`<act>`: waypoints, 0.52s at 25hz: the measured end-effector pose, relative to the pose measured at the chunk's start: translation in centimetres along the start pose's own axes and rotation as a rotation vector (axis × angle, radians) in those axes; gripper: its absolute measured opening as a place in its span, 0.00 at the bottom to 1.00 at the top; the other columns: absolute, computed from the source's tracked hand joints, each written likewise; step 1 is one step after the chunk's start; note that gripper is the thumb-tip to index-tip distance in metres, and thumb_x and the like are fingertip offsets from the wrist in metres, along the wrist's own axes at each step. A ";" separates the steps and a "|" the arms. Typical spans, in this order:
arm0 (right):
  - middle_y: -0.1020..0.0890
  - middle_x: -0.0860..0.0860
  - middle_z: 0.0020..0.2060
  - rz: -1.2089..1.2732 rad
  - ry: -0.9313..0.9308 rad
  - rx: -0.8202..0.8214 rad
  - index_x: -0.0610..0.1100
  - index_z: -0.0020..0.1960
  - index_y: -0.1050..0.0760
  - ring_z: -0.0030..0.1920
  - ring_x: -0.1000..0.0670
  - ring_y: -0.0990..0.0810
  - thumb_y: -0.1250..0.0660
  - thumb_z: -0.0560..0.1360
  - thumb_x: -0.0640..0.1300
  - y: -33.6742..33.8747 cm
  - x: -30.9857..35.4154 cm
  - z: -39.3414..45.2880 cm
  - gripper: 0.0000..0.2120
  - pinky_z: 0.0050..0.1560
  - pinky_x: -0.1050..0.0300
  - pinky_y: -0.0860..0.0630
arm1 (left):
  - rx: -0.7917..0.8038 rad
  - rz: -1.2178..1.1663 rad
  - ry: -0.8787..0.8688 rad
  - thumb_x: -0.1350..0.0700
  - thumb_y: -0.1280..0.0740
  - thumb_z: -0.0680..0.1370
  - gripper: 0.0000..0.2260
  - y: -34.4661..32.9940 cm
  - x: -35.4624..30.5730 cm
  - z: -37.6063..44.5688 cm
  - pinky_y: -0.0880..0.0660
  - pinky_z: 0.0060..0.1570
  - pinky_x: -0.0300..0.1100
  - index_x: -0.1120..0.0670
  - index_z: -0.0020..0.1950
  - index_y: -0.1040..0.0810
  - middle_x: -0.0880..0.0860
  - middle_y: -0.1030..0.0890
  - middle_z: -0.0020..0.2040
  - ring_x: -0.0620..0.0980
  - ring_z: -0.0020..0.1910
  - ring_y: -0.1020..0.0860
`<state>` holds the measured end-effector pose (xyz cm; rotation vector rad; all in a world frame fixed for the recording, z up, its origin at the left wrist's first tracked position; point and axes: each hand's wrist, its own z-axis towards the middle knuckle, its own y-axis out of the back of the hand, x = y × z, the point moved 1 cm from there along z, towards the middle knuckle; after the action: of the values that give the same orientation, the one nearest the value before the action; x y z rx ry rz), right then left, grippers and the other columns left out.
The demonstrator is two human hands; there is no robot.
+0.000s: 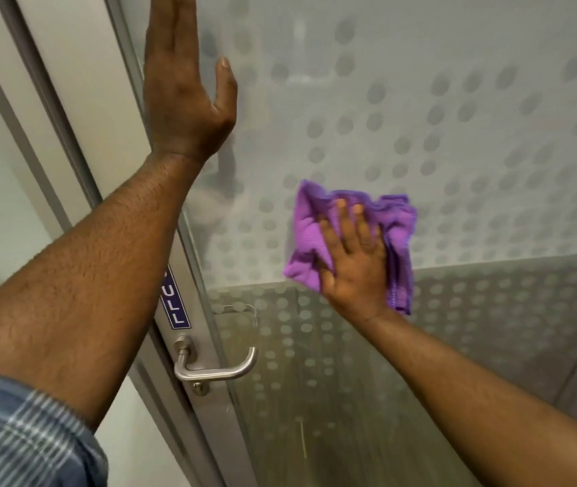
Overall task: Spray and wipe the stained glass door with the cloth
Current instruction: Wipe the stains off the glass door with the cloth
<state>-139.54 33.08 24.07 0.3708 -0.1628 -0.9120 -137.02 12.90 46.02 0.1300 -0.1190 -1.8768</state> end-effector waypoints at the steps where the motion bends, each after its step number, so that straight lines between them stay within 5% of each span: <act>1: 0.38 0.41 0.74 0.056 0.095 0.054 0.40 0.73 0.33 0.75 0.41 0.42 0.46 0.81 0.56 -0.2 1.4 1.0 0.27 0.78 0.47 0.55 | 0.006 0.044 -0.003 0.48 0.44 0.83 0.30 0.2 1.2 -0.1 0.52 0.77 0.37 0.66 0.78 0.42 0.65 0.42 0.79 0.60 0.80 0.42; 5: 0.34 0.37 0.73 0.180 0.304 0.154 0.36 0.73 0.33 0.76 0.39 0.40 0.38 0.79 0.46 -2.2 7.0 4.5 0.25 0.78 0.48 0.52 | -0.105 0.160 0.029 0.43 0.50 0.84 0.32 1.6 6.6 0.1 0.54 0.78 0.45 0.65 0.79 0.43 0.66 0.42 0.79 0.56 0.81 0.46; 9: 0.41 0.41 0.77 0.145 0.428 0.336 0.40 0.77 0.39 0.78 0.40 0.48 0.37 0.78 0.43 -3.6 10.1 5.0 0.29 0.76 0.52 0.68 | -0.112 0.077 -0.068 0.47 0.45 0.84 0.31 1.7 8.1 -0.6 0.50 0.79 0.53 0.67 0.79 0.44 0.69 0.44 0.79 0.51 0.78 0.50; 13: 0.48 0.45 0.79 0.100 0.587 0.551 0.42 0.79 0.45 0.79 0.45 0.54 0.37 0.75 0.34 -4.1 9.4 3.9 0.35 0.74 0.58 0.71 | -0.134 0.091 -0.048 0.41 0.49 0.83 0.34 1.4 8.1 -0.7 0.50 0.79 0.53 0.66 0.79 0.44 0.69 0.43 0.79 0.51 0.78 0.50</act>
<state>-138.02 22.36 25.89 1.1140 0.1141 -0.6155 -138.02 4.74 45.31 -0.0126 -0.0309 -1.7912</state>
